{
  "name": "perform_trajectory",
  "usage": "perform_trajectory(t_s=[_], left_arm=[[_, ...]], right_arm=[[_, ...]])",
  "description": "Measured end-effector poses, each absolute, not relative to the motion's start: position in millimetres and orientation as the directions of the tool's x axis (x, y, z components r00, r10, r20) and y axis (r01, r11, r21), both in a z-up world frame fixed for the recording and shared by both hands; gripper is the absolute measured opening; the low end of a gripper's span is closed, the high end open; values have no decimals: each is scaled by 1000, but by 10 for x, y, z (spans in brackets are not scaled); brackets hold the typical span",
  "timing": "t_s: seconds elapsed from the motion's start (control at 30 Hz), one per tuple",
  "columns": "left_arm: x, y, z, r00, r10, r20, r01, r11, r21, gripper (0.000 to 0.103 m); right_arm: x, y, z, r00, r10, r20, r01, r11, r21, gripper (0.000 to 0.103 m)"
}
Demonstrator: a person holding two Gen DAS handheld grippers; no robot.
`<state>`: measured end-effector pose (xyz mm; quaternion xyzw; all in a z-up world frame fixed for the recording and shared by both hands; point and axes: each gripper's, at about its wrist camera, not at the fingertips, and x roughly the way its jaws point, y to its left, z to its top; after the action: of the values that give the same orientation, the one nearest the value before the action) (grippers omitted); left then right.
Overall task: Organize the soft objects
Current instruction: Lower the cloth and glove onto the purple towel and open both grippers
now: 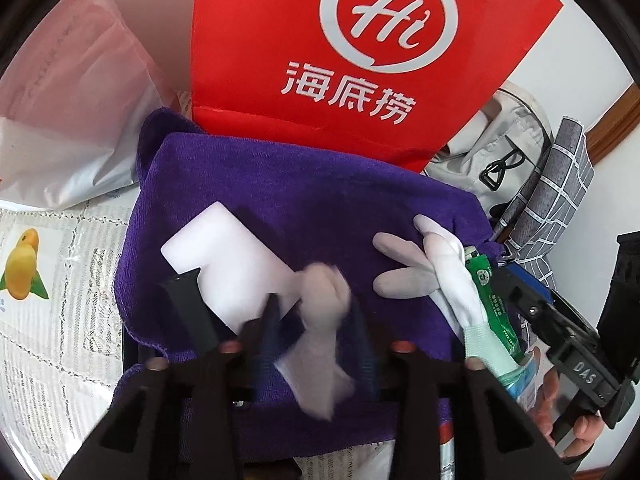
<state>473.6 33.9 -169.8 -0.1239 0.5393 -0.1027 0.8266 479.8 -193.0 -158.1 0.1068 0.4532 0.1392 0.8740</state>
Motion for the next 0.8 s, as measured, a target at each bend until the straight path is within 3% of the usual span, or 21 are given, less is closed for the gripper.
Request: perform_trajectory(t_s=[0.13, 0.43, 0.8], left_arm=[[4702, 361, -1625, 416, -309, -855, 41, 946, -322, 55], [4577, 436, -1392, 440, -319, -840, 38, 940, -338, 56], [3926, 574, -892, 498, -365, -787, 73, 922, -381, 56]], right_arm=[[4738, -1957, -1473, 555, 357, -752, -149, 931, 332, 68], [4215, -1852, -1186, 572, 372, -731, -205, 928, 311, 68], [3211, -1362, -1368, 491, 372, -787, -346, 913, 216, 68]])
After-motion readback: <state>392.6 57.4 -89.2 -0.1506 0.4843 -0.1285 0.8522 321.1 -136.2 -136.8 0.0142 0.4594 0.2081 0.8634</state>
